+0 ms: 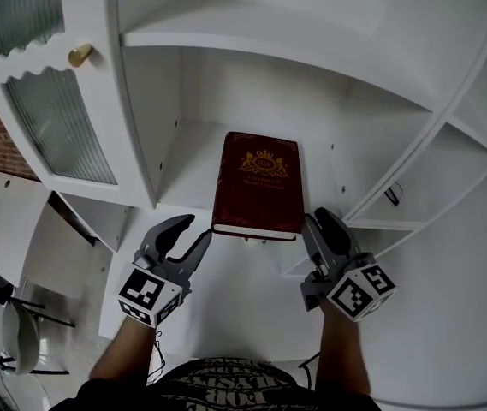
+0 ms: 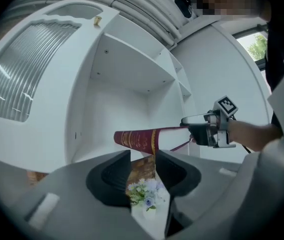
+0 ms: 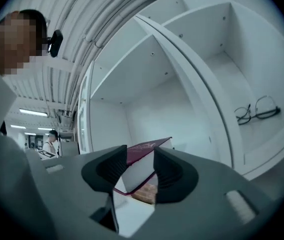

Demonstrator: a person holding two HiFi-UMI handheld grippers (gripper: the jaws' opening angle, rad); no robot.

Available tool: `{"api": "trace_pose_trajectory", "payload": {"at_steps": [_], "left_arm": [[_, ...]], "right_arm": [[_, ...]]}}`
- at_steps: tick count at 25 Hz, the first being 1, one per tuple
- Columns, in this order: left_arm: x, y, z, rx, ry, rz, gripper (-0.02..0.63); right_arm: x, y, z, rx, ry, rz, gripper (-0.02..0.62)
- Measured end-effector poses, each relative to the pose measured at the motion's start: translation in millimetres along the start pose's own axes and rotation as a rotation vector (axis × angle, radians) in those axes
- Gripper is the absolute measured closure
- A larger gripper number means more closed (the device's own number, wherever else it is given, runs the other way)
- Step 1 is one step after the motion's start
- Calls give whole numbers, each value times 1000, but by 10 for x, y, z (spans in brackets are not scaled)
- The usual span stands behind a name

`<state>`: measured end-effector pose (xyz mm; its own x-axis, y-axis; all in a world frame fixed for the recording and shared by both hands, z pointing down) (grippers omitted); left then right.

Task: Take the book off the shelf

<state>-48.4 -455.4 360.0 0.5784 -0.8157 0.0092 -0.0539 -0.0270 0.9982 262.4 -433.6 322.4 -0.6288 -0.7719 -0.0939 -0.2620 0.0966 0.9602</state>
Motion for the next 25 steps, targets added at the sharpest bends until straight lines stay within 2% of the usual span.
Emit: {"api": "trace_pose_trajectory", "payload": {"at_steps": [2,6,9,13,22,25], "left_arm": [[30,-21,8,6,13,5,452],[33,-67,-33,20,35,12,445],[28,-91,-103,23,75,11,406],[132,-97,-151,38,91,33,370],[287,-70,-214,96,74,37,367],[193,-39,-237,87,68,22,397]], "right_arm": [[78,22,-67,72,-23,-10,349],[182,-5,-179,120,-55,4,279],[233,-50,-186,122,-91,34,270],[303,-32,-220,139,-97,83,252],[432,63,-102,202,-162,98,287],[375,106,-63,221,-165,88,288]]}}
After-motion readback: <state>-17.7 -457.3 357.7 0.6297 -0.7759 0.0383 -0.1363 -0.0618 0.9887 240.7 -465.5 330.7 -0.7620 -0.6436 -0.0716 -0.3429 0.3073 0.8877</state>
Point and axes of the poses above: the fingertips, and each gripper's own axes: x forward along the fingers, z to its left, y out of its underside, the point moved 10 cm from there along -x, backward along the fingers, and after that the axes turned 10 degrees about -y, right-handed, at the moved point
